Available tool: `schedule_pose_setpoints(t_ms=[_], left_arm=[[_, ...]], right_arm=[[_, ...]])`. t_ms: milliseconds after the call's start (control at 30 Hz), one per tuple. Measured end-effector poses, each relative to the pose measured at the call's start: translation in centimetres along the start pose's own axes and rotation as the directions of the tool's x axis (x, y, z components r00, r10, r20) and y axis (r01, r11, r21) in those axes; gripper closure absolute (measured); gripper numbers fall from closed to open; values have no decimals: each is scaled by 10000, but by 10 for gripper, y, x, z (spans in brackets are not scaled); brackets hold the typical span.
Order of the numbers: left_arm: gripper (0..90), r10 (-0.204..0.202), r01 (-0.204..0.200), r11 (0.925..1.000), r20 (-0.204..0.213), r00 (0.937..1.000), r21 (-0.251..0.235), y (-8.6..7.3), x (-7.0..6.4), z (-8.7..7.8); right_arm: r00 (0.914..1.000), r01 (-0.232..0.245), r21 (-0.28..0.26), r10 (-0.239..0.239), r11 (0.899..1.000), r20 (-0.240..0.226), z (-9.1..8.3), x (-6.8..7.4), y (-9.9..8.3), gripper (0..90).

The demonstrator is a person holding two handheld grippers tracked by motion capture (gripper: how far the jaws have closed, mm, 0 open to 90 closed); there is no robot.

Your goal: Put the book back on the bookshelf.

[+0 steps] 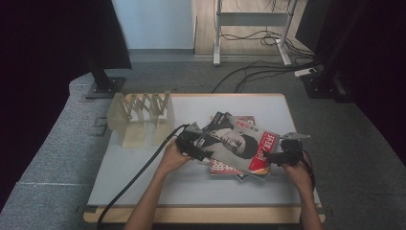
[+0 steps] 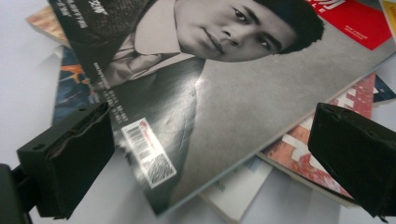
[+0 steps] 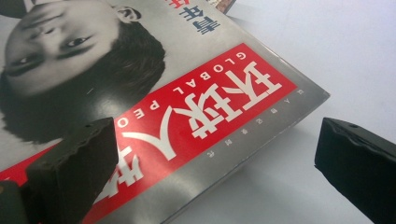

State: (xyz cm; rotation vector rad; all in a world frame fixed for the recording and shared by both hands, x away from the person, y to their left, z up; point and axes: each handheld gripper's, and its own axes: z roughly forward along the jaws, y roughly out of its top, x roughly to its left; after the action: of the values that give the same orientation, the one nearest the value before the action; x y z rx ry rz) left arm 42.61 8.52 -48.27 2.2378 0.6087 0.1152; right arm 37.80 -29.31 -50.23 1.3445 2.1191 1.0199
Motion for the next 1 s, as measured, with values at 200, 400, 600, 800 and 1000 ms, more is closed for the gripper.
schedule_pose_setpoints(t_ms=[200, 400, 600, 800, 1000], left_arm=[[5, -108, 107, 9999, 61, 9999, 51, -4, 2, 11], [7, 7, -9, 10000, 243, 9997, 82, -6, -3, 20], [7, -38, 43, 9999, 511, 9987, -102, -5, -6, 22], [6, 141, -133, 9998, 652, 9978, -141, -4, -15, 25], [3, -167, 166, 9998, -227, 9996, -67, -3, -8, 25]], right_arm=[[9999, -32, 84, 33, 10000, -123, 9, 0, 0, 0], [9991, -224, 29, 224, 9997, -351, 12, 1, 0, 0], [9977, -339, -27, 337, 9994, -595, 13, 1, -2, 0], [9969, -349, 34, 351, 9994, -700, 14, -1, -1, 0], [9975, -160, 131, 168, 9998, -685, 16, -1, 2, 0]])
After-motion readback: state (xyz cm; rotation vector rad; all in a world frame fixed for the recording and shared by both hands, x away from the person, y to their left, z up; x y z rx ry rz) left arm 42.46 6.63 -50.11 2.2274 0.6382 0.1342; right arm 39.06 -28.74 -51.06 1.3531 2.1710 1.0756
